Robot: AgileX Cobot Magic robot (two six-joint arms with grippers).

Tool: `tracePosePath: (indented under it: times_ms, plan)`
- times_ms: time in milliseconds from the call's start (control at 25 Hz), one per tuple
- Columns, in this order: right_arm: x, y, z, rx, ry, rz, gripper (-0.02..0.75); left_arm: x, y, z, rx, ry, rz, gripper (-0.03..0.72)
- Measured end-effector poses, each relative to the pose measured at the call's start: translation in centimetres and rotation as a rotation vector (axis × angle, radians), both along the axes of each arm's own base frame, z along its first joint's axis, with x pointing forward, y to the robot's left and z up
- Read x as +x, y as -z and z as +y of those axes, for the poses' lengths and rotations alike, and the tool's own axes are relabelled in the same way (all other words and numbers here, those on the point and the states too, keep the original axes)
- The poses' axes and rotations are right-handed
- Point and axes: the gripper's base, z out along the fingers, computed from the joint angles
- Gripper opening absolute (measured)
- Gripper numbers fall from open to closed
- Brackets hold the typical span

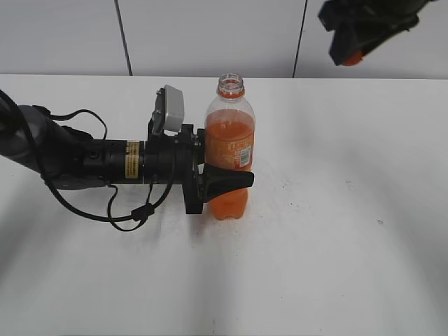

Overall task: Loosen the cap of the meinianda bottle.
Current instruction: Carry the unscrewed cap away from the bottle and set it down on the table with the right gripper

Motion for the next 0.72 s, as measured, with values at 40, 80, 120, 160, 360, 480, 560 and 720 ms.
tracePosePath:
  times_ms: [40, 80, 120, 160, 360, 480, 560, 720]
  plan:
    - [0.6, 0.6, -1.5, 0.007, 0.065, 0.011, 0.269, 0.0, 0.0, 0.0, 0.000, 0.000, 0.000, 0.415]
    - [1.1, 1.5, -2.9, 0.010, 0.120, 0.023, 0.269, 0.0, 0.0, 0.0, 0.000, 0.000, 0.000, 0.415]
    - [1.4, 2.5, -4.1, 0.009, 0.160, 0.036, 0.269, 0.0, 0.0, 0.0, 0.000, 0.000, 0.000, 0.415]
    - [1.6, 3.6, -5.4, 0.006, 0.202, 0.053, 0.269, 0.0, 0.0, 0.0, 0.000, 0.000, 0.000, 0.415]
    - [1.6, 8.7, -10.8, 0.009, 0.360, 0.101, 0.269, 0.0, 0.0, 0.0, 0.000, 0.000, 0.000, 0.415]
    - [0.9, 11.4, -13.3, 0.012, 0.432, 0.129, 0.269, 0.0, 0.0, 0.0, 0.000, 0.000, 0.000, 0.415]
    - [0.2, 12.9, -14.7, 0.017, 0.478, 0.143, 0.269, 0.0, 0.0, 0.0, 0.000, 0.000, 0.000, 0.415]
    - [-1.1, 15.4, -17.7, 0.041, 0.584, 0.147, 0.269, 0.0, 0.0, 0.0, 0.000, 0.000, 0.000, 0.415]
